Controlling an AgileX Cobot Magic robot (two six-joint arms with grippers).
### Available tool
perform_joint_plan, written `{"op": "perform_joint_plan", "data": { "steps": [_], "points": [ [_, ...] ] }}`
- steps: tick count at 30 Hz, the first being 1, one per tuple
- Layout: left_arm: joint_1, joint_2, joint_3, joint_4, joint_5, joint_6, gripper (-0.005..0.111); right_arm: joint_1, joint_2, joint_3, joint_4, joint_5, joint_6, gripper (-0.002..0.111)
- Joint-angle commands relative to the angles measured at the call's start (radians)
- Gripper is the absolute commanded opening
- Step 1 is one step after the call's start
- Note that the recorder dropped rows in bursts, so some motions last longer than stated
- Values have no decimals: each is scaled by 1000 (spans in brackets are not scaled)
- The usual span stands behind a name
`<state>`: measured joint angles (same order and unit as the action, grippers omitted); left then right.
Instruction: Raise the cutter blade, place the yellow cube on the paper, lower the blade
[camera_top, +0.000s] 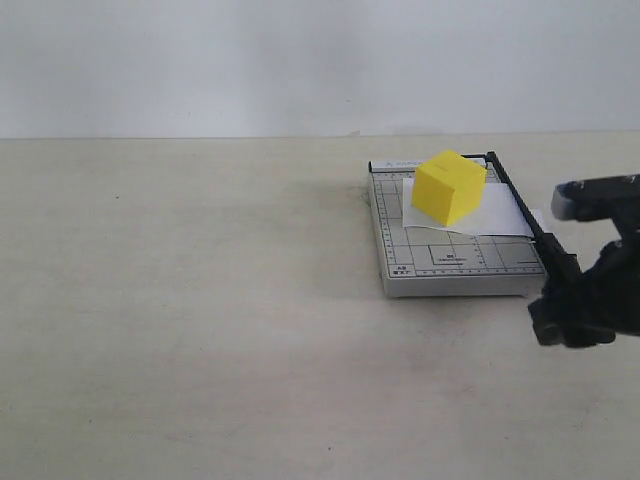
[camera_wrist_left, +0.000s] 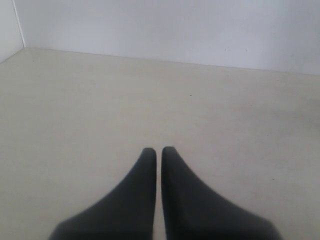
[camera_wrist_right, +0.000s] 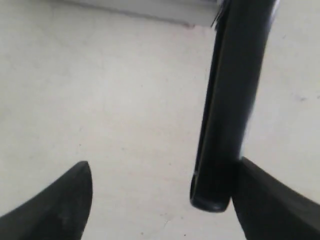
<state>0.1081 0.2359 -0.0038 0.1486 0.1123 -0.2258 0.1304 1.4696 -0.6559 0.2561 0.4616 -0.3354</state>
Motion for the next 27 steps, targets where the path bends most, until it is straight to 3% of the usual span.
{"op": "perform_joint_plan", "data": {
  "steps": [1, 7, 9, 12, 19, 24, 27],
  "points": [
    [-3, -8, 4, -6, -8, -11, 4, 9, -98, -77, -118, 50, 148, 71],
    [-3, -8, 4, -6, -8, -11, 4, 9, -221, -161, -232, 222, 243, 67],
    [-3, -8, 4, -6, -8, -11, 4, 9, -267, -175, -268, 242, 304, 52],
    [-3, -8, 4, -6, -12, -11, 4, 9, -375, -170, -276, 206, 344, 3],
    [-3, -8, 4, -6, -12, -11, 4, 9, -878, 55, -263, -150, 366, -1],
    [-3, -8, 4, -6, -12, -11, 4, 9, -1296, 274, -271, -246, 350, -1],
    [-3, -8, 4, -6, -12, -11, 4, 9, -1415, 407, -325, -410, 309, -1]
  ]
}}
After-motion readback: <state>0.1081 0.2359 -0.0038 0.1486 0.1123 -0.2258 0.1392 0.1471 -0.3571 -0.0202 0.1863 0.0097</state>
